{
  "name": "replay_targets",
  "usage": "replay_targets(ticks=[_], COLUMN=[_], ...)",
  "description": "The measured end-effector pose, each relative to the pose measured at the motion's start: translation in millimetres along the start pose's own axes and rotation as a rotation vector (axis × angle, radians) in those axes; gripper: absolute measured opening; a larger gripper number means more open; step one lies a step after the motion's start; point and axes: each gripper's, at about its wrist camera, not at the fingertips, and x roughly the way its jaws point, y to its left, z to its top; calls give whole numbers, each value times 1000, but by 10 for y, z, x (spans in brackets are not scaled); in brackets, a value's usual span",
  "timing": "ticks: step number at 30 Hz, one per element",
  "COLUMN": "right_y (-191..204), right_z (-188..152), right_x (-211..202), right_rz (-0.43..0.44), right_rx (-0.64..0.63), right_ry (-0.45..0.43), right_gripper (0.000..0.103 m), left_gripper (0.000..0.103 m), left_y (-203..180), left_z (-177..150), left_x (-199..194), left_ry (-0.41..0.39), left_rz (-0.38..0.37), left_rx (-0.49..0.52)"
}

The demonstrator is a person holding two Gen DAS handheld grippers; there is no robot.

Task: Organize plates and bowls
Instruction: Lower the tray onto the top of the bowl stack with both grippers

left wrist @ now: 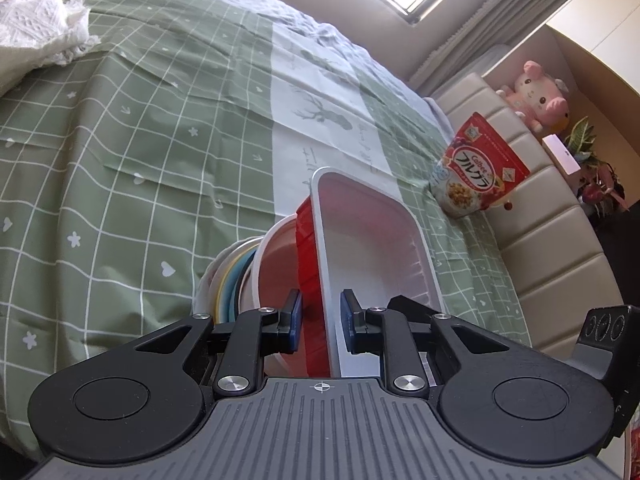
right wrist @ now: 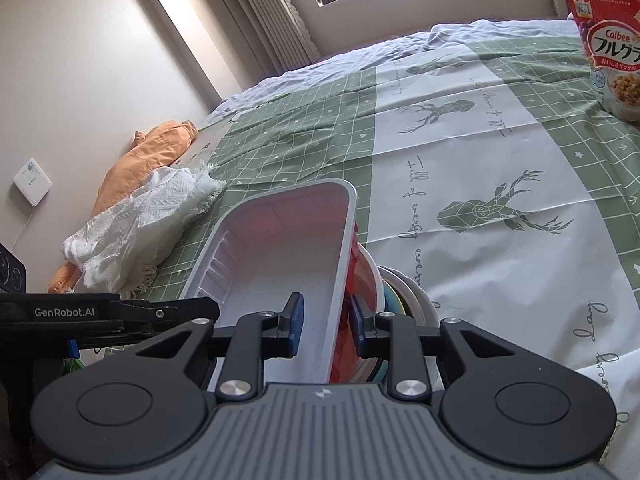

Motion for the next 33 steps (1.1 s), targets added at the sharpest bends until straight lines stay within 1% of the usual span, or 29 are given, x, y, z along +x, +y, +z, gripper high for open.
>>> replay_targets(ticks=[6,10,13,17,23,33], right_y=[-21,-63,-84,-31,6,51], right_z=[3,53,110,186,275,299], right_x=[-23,-79,-78,-29,98,227], right_rz=[10,2,-9,-16,-36,-40], right_rx=[11,27,40,30,12,7], right_ry=[-2,-29,-39,-46,-36,-15], right_gripper=[26,26,26,26,26,26], left_gripper=[22,22,22,22,22,22], left_y=[62,111,138,129,161,240], left_z=[14,79,163,270,345,442], left_x=[-43,-182,-227,-111,58,153], left_ry=[-3,-70,-108,-93,-66,-51], left_rz=[-19,-33,-14,-7,-29,-49], left_rx=[-22,-54,-65,-60,-69,-87])
